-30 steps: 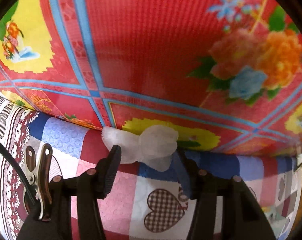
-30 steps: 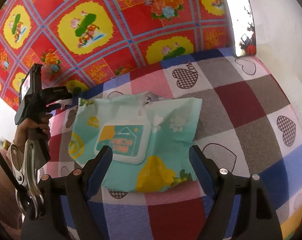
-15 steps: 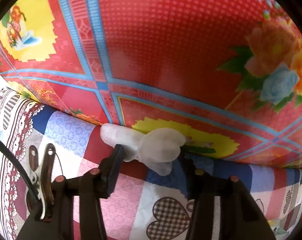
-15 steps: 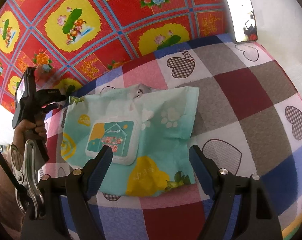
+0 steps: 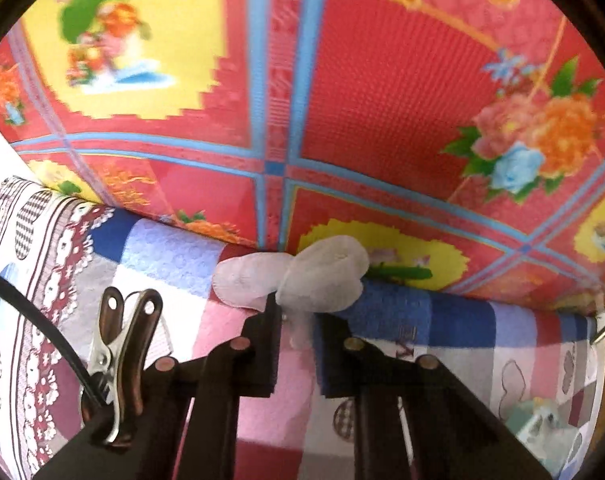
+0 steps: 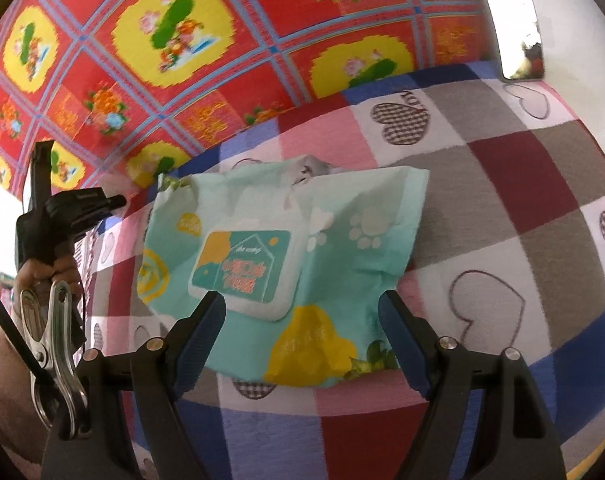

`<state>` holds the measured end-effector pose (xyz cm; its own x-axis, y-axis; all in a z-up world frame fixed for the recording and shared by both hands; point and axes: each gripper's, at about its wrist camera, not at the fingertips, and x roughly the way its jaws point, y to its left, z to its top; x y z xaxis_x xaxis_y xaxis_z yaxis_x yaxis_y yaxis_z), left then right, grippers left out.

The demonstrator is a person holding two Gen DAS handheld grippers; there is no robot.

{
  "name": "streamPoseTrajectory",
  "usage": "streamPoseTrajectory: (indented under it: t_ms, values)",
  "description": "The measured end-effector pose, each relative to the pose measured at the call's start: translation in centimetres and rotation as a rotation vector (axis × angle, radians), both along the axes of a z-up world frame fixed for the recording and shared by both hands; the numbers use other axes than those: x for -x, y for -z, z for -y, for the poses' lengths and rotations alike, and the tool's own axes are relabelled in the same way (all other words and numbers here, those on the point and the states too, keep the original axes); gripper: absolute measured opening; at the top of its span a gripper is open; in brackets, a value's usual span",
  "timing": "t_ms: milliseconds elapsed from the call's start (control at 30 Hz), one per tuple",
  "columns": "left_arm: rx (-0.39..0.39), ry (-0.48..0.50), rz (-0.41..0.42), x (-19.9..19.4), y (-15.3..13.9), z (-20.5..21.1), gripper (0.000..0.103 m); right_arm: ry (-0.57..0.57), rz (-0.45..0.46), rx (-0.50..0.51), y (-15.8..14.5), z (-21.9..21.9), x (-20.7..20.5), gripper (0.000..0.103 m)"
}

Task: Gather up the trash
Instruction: 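Lift the tissue with the left gripper while the right gripper lowers onto the wipes packet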

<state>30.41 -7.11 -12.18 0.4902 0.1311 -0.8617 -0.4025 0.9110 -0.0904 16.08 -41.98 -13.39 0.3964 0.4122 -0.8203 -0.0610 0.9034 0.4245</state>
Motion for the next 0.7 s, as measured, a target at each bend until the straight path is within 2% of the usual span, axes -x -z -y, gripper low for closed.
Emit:
streamPoseTrajectory:
  t_ms: [267,433,700]
  values:
    - [-0.001,0.035,0.045,1.5,-2.3,-1.8,0.013,-0.102,-0.002,-0.024,-0.3,-3.0,1.0,0.081]
    - [0.005,0.044,0.072,3.9,-3.6,-1.3,0.013,-0.184,0.002,-0.029,-0.5,-5.3,2.1,0.081]
    - [0.012,0.056,0.067,7.3,-5.6,-1.8,0.013,-0.338,0.012,-0.003,-1.5,-7.2,4.0,0.081]
